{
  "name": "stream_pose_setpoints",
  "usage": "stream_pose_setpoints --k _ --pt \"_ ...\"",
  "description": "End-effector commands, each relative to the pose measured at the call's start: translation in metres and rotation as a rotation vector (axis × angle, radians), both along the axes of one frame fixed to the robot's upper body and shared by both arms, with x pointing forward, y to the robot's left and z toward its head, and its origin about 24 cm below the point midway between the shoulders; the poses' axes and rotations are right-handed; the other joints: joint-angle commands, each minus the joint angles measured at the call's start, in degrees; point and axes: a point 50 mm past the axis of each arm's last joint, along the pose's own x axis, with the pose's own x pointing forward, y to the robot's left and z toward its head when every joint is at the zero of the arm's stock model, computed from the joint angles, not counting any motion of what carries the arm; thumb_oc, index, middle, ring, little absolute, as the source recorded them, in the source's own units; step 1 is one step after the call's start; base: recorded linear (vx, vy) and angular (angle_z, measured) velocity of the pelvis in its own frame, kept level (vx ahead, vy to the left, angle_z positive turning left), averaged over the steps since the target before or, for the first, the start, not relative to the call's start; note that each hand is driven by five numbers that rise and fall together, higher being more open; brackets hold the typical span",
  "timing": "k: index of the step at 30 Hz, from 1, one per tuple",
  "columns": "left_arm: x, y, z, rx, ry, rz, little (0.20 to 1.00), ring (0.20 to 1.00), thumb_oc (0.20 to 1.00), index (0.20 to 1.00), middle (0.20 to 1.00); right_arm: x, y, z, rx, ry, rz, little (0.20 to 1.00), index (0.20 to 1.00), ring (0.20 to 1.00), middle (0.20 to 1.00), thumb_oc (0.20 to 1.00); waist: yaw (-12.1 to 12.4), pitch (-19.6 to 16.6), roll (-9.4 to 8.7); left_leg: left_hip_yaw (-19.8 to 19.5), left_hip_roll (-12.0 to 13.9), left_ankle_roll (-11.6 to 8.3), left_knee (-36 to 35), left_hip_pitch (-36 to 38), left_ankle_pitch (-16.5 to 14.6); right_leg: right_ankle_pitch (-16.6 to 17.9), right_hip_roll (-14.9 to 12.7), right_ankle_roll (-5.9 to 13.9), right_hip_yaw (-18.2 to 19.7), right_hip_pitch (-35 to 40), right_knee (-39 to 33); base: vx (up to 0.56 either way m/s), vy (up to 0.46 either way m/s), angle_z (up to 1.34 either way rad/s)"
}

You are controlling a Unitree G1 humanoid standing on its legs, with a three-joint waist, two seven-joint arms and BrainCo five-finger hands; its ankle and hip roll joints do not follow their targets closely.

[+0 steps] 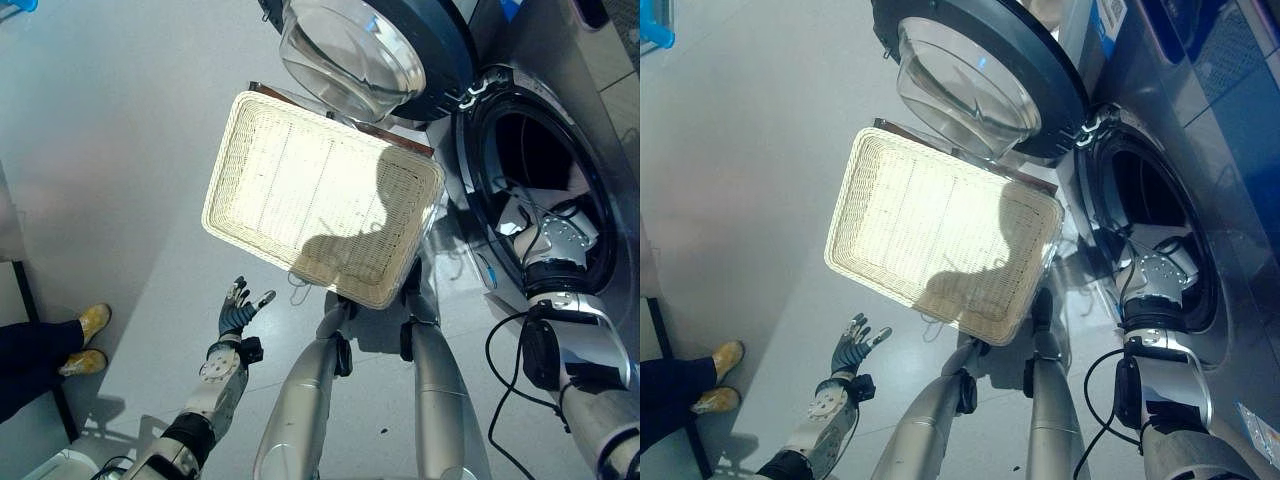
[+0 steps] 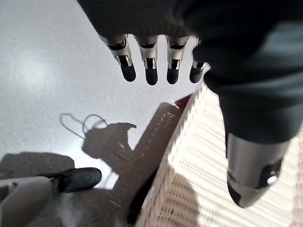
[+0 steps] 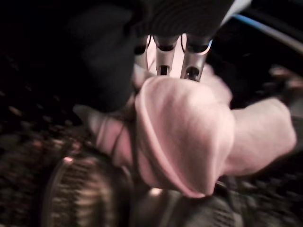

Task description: Put the clothes into the washing machine.

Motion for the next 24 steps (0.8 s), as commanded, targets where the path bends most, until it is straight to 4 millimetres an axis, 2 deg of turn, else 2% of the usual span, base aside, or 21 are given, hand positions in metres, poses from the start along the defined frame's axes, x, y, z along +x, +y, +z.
stream_pose_setpoints --k 1,2,3,5,7,9,11,12,14,16,17,21,24 --pt "-0.004 -0.005 -0.003 -0.026 0.007 -0.003 1.0 1.0 1.0 1.0 1.0 -0.066 -0.061 0.05 -0.074 -0.148 -0.341 0.489 0.489 0.489 0.489 0.489 -4.68 -0.62 6.28 -3.65 -1.4 -2.85 5.39 -2.08 -1.33 -7.83 3.48 1.84 -2.13 1.97 6.79 0.0 0.0 0.0" --pt "-0.003 -0.007 -0.003 -0.031 0.011 -0.006 1.0 1.0 1.0 1.0 1.0 -0.058 -0.06 0.048 -0.131 -0.107 -0.272 1.0 1.0 1.0 1.0 1.0 -4.89 -0.62 6.3 -3.68 -1.51 -2.8 5.77 -2.2 -1.26 -8.02 3.58 1.77 -1.84 1.69 7.35 0.0 0.0 0.0" --pt "-0.003 -0.01 -0.003 -0.034 0.011 -0.011 1.0 1.0 1.0 1.0 1.0 -0.047 -0.058 0.041 -0.165 -0.053 -0.186 1.0 1.0 1.0 1.0 1.0 -4.99 -0.62 6.23 -3.73 -1.7 -2.83 6.09 -1.86 -1.81 -8.61 3.46 1.91 -1.67 2.02 7.52 0.0 -0.01 0.05" --pt "-0.001 -0.012 -0.002 -0.036 0.007 -0.016 1.0 1.0 1.0 1.0 1.0 -0.039 -0.055 0.036 -0.207 -0.019 -0.132 1.0 1.0 1.0 1.0 1.0 -4.86 -0.62 6.27 -3.62 -1.71 -2.76 6.05 -1.97 -1.68 -8.38 3.46 1.91 -1.65 2.06 7.14 -0.01 -0.014 0.06" --pt "0.0 -0.016 -0.001 -0.038 -0.003 -0.028 1.0 1.0 1.0 1.0 1.0 -0.026 -0.054 0.024 -0.29 0.051 -0.044 1.0 1.0 1.0 1.0 1.0 -4.53 -0.62 6.55 -3.61 -1.63 -2.77 5.37 -2.18 -1.04 -7.72 3.54 1.94 -1.72 1.89 6.6 0.0 0.0 0.0" --pt "-0.001 -0.018 -0.001 -0.04 -0.005 -0.036 1.0 1.0 1.0 1.0 1.0 -0.022 -0.055 0.019 -0.385 0.188 -0.01 1.0 1.0 1.0 1.0 1.0 -4.39 -0.62 6.73 -3.71 -1.78 -2.85 4.94 -1.61 -1.22 -8.12 3.43 2.0 -1.77 2.54 6.34 0.0 0.0 0.0" --pt "-0.001 -0.019 -0.001 -0.04 -0.006 -0.037 1.0 1.0 1.0 1.0 1.0 -0.022 -0.055 0.017 -0.407 0.239 -0.008 1.0 1.0 1.0 1.0 1.0 -4.33 -0.62 6.75 -3.73 -1.81 -2.86 4.83 -1.51 -1.24 -8.21 3.37 2.02 -1.85 2.67 6.29 -0.02 0.003 0.05" --pt "0.002 -0.019 0.002 -0.038 -0.014 -0.041 1.0 1.0 1.0 1.0 1.0 -0.017 -0.051 0.012 -0.561 0.576 0.019 1.0 1.0 1.0 1.0 1.0 -3.82 -0.62 6.81 -3.76 -1.92 -2.8 4.63 -1.72 -1.04 -7.83 3.15 2.08 -2.22 2.74 5.79 -0.05 0.002 0.05" --pt "0.005 -0.02 0.004 -0.038 -0.024 -0.045 1.0 1.0 1.0 1.0 1.0 -0.014 -0.052 0.002 -0.599 0.724 0.043 1.0 1.0 1.0 1.0 1.0 -3.17 -0.62 6.79 -3.69 -1.9 -2.62 4.3 -2.34 -0.63 -7.07 3.0 2.08 -2.79 2.44 5.1 -0.06 -0.008 0.02" --pt "0.004 -0.02 0.004 -0.037 -0.021 -0.047 1.0 1.0 1.0 1.0 1.0 -0.014 -0.053 -0.003 -0.606 0.758 0.056 1.0 1.0 1.0 1.0 1.0 -3.12 -0.62 6.72 -3.82 -2.02 -2.61 4.29 -1.89 -1.06 -7.56 2.87 2.16 -2.91 2.91 5.17 -0.01 -0.004 0.02" --pt "0.005 -0.02 0.004 -0.035 -0.027 -0.053 1.0 1.0 1.0 1.0 1.0 -0.013 -0.054 -0.017 -0.673 0.85 0.098 1.0 1.0 1.0 1.0 1.0 -2.65 -0.62 6.53 -3.89 -2.11 -2.28 3.94 -2.18 -0.68 -6.59 2.75 2.19 -3.52 2.85 4.3 -0.03 0.001 0.04" --pt "0.003 -0.018 0.002 -0.042 -0.02 -0.058 1.0 1.0 1.0 1.0 1.0 -0.007 -0.043 -0.041 -0.809 0.968 0.208 1.0 1.0 1.0 1.0 1.0 -2.37 -0.62 5.81 -4.01 -2.27 -1.94 3.2 -1.01 -1.11 -6.35 2.61 2.41 -4.15 4.19 2.95 -0.04 0.03 0.08" --pt "0.003 -0.015 0.001 -0.045 -0.018 -0.052 1.0 1.0 1.0 1.0 1.0 -0.007 -0.036 -0.063 -0.827 0.967 0.294 1.0 1.0 1.0 1.0 1.0 -2.38 -0.62 4.95 -3.86 -2.12 -1.8 2.91 -0.68 -1.17 -5.71 2.7 2.51 -4.34 4.69 2.01 -0.05 0.049 0.01"
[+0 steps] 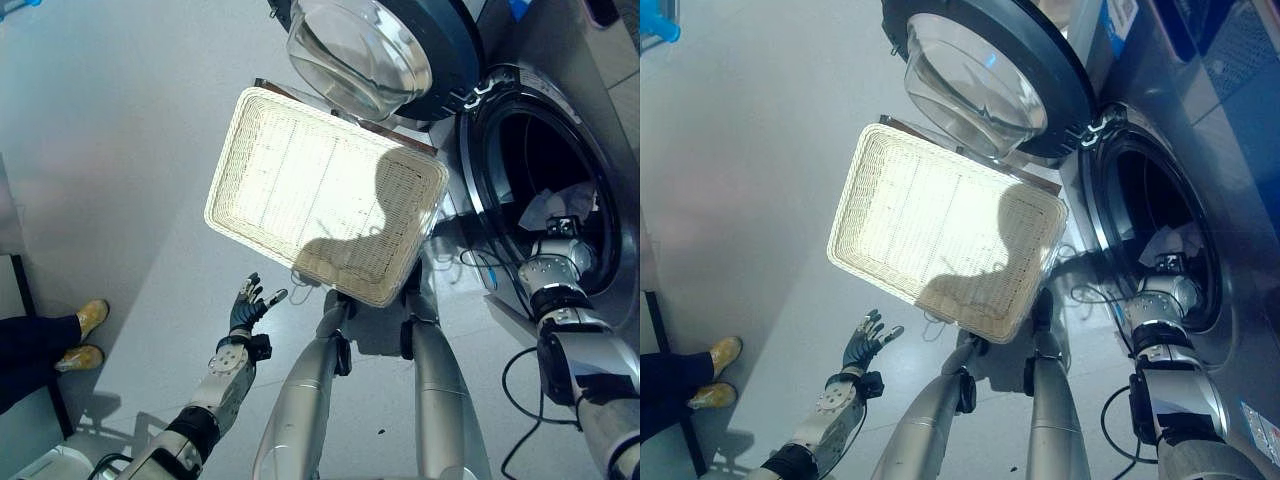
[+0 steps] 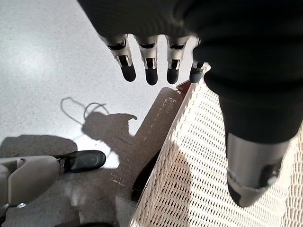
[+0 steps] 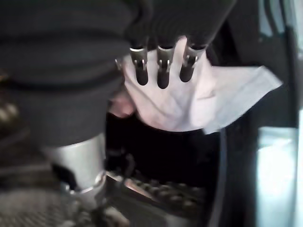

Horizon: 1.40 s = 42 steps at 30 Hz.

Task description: Put the clothes into the washing machine.

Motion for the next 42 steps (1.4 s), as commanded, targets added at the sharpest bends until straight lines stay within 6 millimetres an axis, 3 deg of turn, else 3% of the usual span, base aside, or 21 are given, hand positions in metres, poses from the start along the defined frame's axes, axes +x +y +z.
stream_pose_setpoints --k 1,4,6,7,8,10,15,16,20,21,28,37,42 --pt "-0.002 0.002 -0.001 -0.045 -0.019 0.033 1.0 1.0 1.0 1.0 1.0 -0.018 -0.024 -0.005 -0.133 0.03 0.034 1.0 1.0 1.0 1.0 1.0 -1.72 -0.57 4.51 -1.13 -1.67 -1.92 2.12 -0.24 -1.51 -5.82 3.45 2.13 -2.96 3.5 2.61 -0.02 0.047 0.01" --pt "-0.003 0.005 -0.004 -0.045 -0.008 0.042 1.0 1.0 1.0 1.0 1.0 -0.021 -0.007 -0.04 -0.121 0.096 0.13 1.0 1.0 1.0 1.0 1.0 -1.75 -0.57 3.11 -1.07 -1.52 -1.58 2.15 0.8 -2.0 -5.33 3.46 2.32 -3.24 4.84 1.8 -0.04 0.056 0.06" --pt "-0.004 0.006 -0.005 -0.045 -0.003 0.044 1.0 1.0 1.0 1.0 1.0 -0.022 -0.001 -0.048 -0.127 0.117 0.155 1.0 1.0 1.0 1.0 1.0 -1.78 -0.57 2.71 -1.11 -1.51 -1.48 2.18 1.19 -2.13 -5.22 3.47 2.34 -3.3 5.33 1.56 -0.05 0.066 0.09" --pt "-0.006 0.01 -0.009 -0.042 0.016 0.052 1.0 1.0 1.0 1.0 1.0 -0.027 0.016 -0.073 -0.129 0.18 0.237 1.0 1.0 1.0 1.0 1.0 -1.82 -0.57 1.51 -1.32 -1.5 -1.18 2.37 2.6 -2.67 -5.02 3.53 2.42 -3.44 6.97 1.08 -0.06 0.087 0.07" --pt "-0.006 0.01 -0.009 -0.042 0.019 0.054 1.0 1.0 1.0 1.0 1.0 -0.027 0.018 -0.076 -0.127 0.186 0.25 1.0 1.0 1.0 1.0 1.0 -1.83 -0.57 1.35 -1.36 -1.5 -1.14 2.39 2.81 -2.74 -4.98 3.52 2.44 -3.47 7.24 0.99 -0.07 0.11 0.05" --pt "-0.009 0.015 -0.015 -0.026 0.048 0.066 1.0 1.0 1.0 1.0 1.0 -0.035 0.036 -0.101 -0.105 0.248 0.318 1.0 1.0 1.0 1.0 1.0 -1.89 -0.57 -0.13 -1.6 -1.46 -0.92 2.64 4.8 -3.35 -4.71 3.43 2.64 -3.68 9.55 0.31 -0.06 0.079 0.06" --pt "-0.015 0.023 -0.027 -0.019 0.109 0.077 1.0 1.0 1.0 1.0 1.0 -0.045 0.07 -0.137 -0.168 0.411 0.49 1.0 1.0 1.0 1.0 1.0 -1.87 -0.57 -2.38 -2.08 -1.1 -0.76 1.39 10.03 -3.62 -3.48 3.45 3.12 -3.37 14.96 -2.17 -0.06 0.08 0.11" --pt "-0.015 0.023 -0.027 -0.019 0.109 0.077 1.0 1.0 1.0 1.0 1.0 -0.045 0.07 -0.137 -0.168 0.411 0.49 1.0 1.0 1.0 1.0 1.0 -1.87 -0.57 -2.38 -2.08 -1.1 -0.76 1.39 10.03 -3.62 -3.48 3.45 3.12 -3.37 14.96 -2.17 -0.08 0.107 0.02" --pt "-0.031 0.031 -0.046 -0.043 0.209 0.042 1.0 1.0 1.0 1.0 1.0 -0.073 0.087 -0.173 -0.325 0.635 0.679 1.0 1.0 1.0 1.0 1.0 -1.7 -0.94 -3.97 -2.31 -0.35 -0.93 -1.71 17.61 -3.63 -3.31 3.21 3.82 -2.8 22.43 -4.79 -0.05 0.089 0.0" --pt "-0.031 0.031 -0.046 -0.043 0.209 0.042 1.0 1.0 1.0 1.0 1.0 -0.074 0.087 -0.173 -0.326 0.635 0.679 1.0 1.0 1.0 1.0 1.0 -1.72 -0.85 -3.97 -2.33 -0.35 -0.93 -1.81 17.78 -3.6 -3.29 3.22 3.82 -2.81 22.59 -4.87 -0.02 0.064 0.02" --pt "-0.075 0.037 -0.082 -0.077 0.413 -0.075 1.0 1.0 1.0 1.0 1.0 -0.129 0.098 -0.221 -0.543 0.985 0.983 1.0 1.0 1.0 1.0 1.0 -0.76 -8.88 -6.11 -3.95 0.16 -1.5 -9.43 26.9 -2.78 -3.48 2.93 4.85 -3.09 32.51 -10.67 0.04 0.024 0.06" --pt "-0.123 0.026 -0.115 0.014 0.689 -0.276 1.0 1.0 1.0 1.0 1.0 -0.173 0.119 -0.253 -0.594 1.206 1.307 1.0 1.0 1.0 1.0 1.0 -0.11 -16.66 -8.97 -5.15 -0.26 -1.18 -9.04 33.38 -5.29 -4.39 3.66 4.49 -3.58 41.15 -14.34 0.05 -0.058 0.22" --pt "-0.135 0.018 -0.122 0.002 0.745 -0.292 1.0 1.0 1.0 1.0 1.0 -0.192 0.128 -0.264 -0.52 1.279 1.416 1.0 1.0 1.0 1.0 1.0 -0.15 -19.56 -9.81 -5.2 -0.4 -0.84 -7.38 35.9 -7.22 -5.01 4.08 3.93 -3.16 44.31 -15.06 0.07 -0.074 0.1"
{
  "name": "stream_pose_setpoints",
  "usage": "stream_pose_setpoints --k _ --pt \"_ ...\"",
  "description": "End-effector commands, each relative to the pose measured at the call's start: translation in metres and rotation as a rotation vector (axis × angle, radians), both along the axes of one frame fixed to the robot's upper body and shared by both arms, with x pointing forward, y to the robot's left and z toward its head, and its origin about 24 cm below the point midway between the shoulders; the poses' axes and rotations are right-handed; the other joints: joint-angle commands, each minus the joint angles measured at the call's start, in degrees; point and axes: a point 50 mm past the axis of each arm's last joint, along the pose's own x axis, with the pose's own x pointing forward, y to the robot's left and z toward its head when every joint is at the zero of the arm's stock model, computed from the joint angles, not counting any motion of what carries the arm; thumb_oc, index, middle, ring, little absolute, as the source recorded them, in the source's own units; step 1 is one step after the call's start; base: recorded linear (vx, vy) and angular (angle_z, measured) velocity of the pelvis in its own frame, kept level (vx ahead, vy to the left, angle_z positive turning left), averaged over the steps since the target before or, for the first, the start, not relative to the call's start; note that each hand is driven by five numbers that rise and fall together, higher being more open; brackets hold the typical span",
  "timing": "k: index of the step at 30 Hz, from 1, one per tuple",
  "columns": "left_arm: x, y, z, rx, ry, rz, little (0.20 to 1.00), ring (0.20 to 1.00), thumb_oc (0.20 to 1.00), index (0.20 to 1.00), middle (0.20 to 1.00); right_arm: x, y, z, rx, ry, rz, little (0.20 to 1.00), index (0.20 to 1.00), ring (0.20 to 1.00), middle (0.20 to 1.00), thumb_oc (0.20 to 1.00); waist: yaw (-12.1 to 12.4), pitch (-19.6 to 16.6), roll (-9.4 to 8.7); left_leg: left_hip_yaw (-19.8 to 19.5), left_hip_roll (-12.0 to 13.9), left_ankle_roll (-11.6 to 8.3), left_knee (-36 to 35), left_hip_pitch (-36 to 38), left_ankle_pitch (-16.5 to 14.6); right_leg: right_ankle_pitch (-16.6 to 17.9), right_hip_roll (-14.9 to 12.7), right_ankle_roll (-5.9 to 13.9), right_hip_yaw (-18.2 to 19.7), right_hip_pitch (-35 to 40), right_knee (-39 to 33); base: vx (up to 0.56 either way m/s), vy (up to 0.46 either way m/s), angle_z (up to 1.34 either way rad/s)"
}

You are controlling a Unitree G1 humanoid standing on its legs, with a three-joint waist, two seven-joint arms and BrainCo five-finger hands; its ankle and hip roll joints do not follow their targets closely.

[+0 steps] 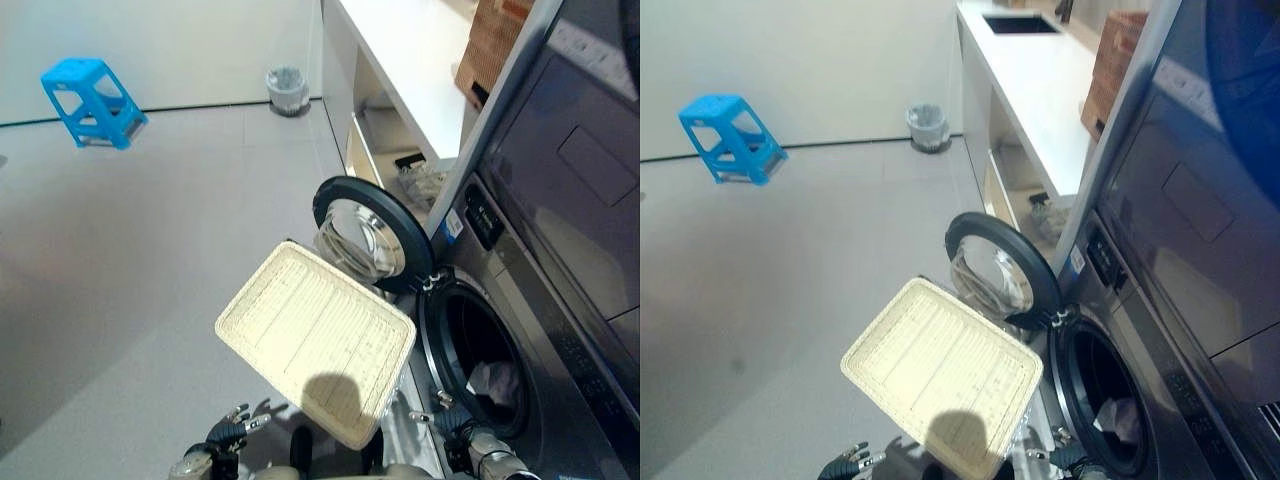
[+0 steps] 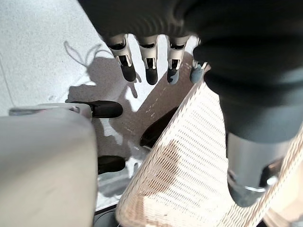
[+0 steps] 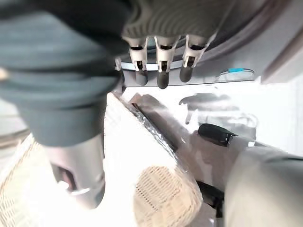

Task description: Put the clothes into the washing machine.

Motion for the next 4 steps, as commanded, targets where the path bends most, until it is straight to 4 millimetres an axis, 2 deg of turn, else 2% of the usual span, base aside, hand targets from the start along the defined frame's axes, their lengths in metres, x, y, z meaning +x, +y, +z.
stream_pose_setpoints --k 1,4 --pt "0.0101 -0.0198 -0.001 -0.048 -0.002 -0.03 1.0 1.0 1.0 1.0 1.0 -0.0078 -0.002 -0.004 -0.003 0.094 0.065 1.0 1.0 1.0 1.0 1.0 1.11 -0.26 0.51 2.46 -2.47 0.36 4.87 0.25 -5.69 -4.81 1.87 1.9 1.41 0.08 5.89 0.07 -0.081 0.01" --pt "0.0091 -0.0209 -0.0014 -0.061 -0.01 0.008 1.0 1.0 1.0 1.0 1.0 -0.0143 0.0003 -0.0073 0.004 0.132 0.073 1.0 1.0 1.0 1.0 1.0 1.15 -1.03 0.41 2.26 -2.54 0.46 5.09 1.38 -6.22 -5.03 2.09 1.69 1.47 1.41 5.5 0.02 -0.044 0.02"
